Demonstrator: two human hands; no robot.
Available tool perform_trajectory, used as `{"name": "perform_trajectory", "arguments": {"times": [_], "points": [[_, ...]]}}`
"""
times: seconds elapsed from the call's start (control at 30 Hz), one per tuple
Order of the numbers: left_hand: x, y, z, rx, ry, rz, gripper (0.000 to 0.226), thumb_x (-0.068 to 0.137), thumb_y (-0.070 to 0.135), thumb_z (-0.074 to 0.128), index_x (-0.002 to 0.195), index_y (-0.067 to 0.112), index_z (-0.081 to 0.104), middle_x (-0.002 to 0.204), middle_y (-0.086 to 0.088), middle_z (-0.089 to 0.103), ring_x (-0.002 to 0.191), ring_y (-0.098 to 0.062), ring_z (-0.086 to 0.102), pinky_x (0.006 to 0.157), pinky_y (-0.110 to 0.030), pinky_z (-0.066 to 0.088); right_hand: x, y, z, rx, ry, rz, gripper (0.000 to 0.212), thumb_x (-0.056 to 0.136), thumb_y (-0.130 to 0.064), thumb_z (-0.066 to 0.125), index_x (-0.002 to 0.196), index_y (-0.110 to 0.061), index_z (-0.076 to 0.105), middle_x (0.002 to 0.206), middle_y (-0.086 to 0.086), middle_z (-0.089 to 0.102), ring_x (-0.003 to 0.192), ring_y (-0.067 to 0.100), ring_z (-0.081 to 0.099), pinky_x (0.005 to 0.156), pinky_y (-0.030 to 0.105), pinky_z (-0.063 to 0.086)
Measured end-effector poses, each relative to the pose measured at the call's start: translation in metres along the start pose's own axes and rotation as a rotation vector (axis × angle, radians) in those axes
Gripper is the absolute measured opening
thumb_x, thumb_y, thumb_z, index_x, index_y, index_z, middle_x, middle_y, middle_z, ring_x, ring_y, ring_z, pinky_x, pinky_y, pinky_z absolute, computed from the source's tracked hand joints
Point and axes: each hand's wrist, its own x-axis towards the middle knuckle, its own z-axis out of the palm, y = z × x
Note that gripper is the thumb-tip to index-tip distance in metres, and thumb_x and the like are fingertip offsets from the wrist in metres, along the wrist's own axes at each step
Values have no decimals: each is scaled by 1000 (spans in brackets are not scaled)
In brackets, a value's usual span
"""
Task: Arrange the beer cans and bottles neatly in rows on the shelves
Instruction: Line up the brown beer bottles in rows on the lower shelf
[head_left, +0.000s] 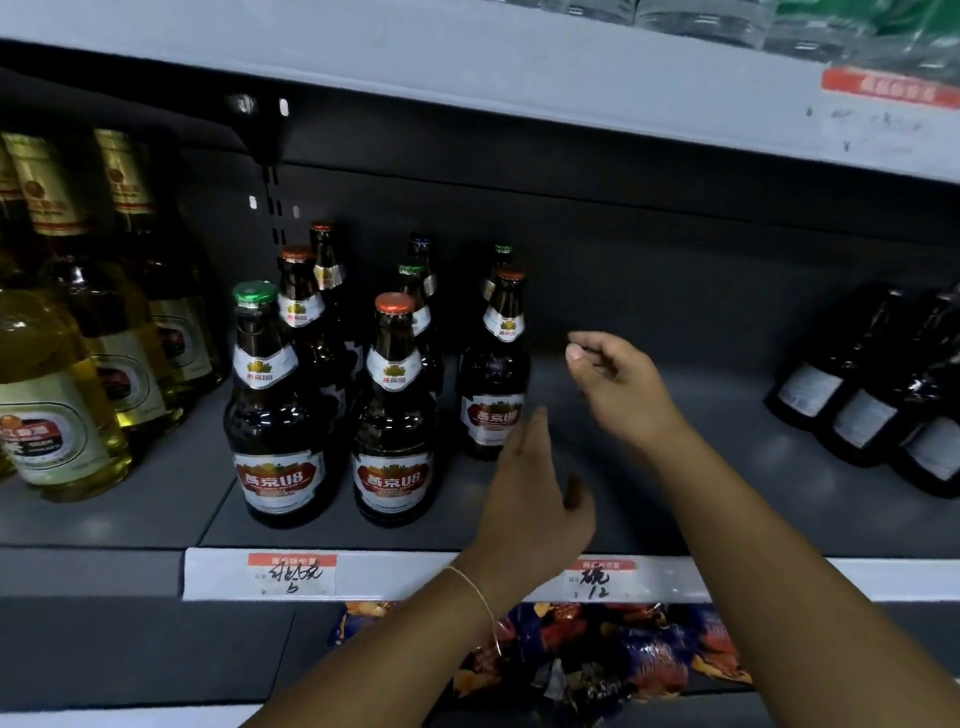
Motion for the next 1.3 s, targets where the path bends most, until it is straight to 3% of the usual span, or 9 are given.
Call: {"name": "perform_trajectory", "arguments": {"times": [0.07,0.17,0.27,0.53,0.7,0.87,1.0,1.1,1.3], "points": [[9,9,8,-5,5,18,71,89,12,52,152,12,18,155,-3,26,143,-12,23,110,-15,18,-3,1,-22,-13,60,6,25,99,-26,59,123,-20,62,97,-10,61,79,-3,58,71,9,45],[29,26,25,36,-3,80,68,89,9,53,150,8,24,152,-7,34,141,-15,29,106,-10,16,-4,7,-62,-55,138,9,23,99,-26,60,120,-18,64,95,-7,62,78,0,58,74,16,47],[58,48,44,73,-16,166,63,90,8,54,148,4,29,148,-15,40,138,-23,36,107,-14,20,-5,13,-104,-80,203,12,21,99,-19,60,118,-12,64,92,-4,61,76,3,57,77,17,50],[131,107,119,30,-16,252,52,93,17,53,143,11,41,142,-9,48,129,-20,47,108,-36,41,-5,44,-213,-76,359,33,17,95,-9,63,112,-13,63,89,-1,63,76,7,60,76,22,50],[146,132,182,-9,-114,297,52,95,16,51,145,12,37,146,-8,44,133,-20,43,109,-39,40,-7,71,-289,-130,539,27,22,95,2,56,116,-2,60,89,2,62,67,-11,59,67,6,47],[153,153,241,-38,-201,307,53,94,15,50,146,15,36,147,-7,42,134,-19,41,109,-41,40,-10,107,-356,-281,754,63,37,91,-11,63,127,-6,57,109,5,64,103,18,62,96,30,49],[159,167,274,-35,-262,297,53,95,12,45,146,15,34,149,-7,39,137,-18,38,110,-39,39,-2,128,-393,-364,758,157,56,88,-17,65,138,-3,46,130,16,59,122,29,56,106,40,45],[165,172,292,-31,-302,288,55,93,13,44,147,19,33,149,-4,39,137,-17,37,111,-39,38,4,139,-407,-350,685,269,62,88,-20,67,142,-3,42,132,14,58,123,28,55,104,33,44],[168,174,315,-28,-335,245,54,94,13,44,147,20,35,146,-4,43,137,-16,37,111,-39,37,24,182,-429,-258,562,296,85,64,-58,62,137,-18,44,129,5,63,117,25,62,100,45,52]]}}
